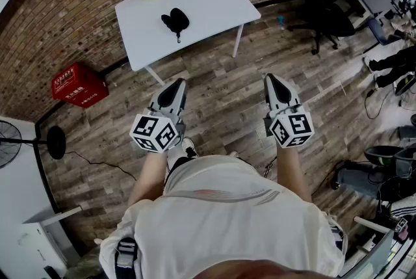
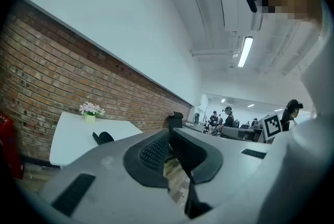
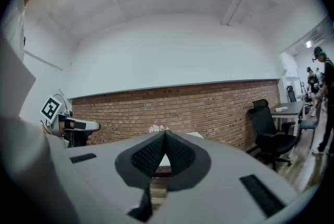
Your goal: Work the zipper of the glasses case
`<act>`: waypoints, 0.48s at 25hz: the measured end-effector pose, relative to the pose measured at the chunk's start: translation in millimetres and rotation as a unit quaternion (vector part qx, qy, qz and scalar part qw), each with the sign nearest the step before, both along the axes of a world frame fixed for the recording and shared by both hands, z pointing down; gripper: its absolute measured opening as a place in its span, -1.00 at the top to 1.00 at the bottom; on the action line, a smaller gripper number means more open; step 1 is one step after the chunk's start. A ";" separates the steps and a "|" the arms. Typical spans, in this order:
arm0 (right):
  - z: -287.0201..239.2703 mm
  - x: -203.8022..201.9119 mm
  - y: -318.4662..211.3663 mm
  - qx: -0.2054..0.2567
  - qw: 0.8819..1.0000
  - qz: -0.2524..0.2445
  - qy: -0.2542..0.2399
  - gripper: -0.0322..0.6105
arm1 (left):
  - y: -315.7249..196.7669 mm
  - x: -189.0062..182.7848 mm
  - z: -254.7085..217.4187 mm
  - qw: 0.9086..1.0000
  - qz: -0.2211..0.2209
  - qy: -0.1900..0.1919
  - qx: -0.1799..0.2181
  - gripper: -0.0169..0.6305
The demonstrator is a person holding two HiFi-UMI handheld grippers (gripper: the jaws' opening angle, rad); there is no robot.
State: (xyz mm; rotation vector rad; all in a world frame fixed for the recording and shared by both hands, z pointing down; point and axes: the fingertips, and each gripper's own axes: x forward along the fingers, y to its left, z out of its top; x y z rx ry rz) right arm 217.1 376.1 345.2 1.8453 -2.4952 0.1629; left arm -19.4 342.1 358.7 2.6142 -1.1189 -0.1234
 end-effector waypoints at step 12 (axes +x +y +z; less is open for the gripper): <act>8.3 -16.0 -10.4 -0.012 1.000 -0.019 0.004 0.74 | -2.7 -11.6 5.8 1.000 -0.010 0.001 -0.009 0.85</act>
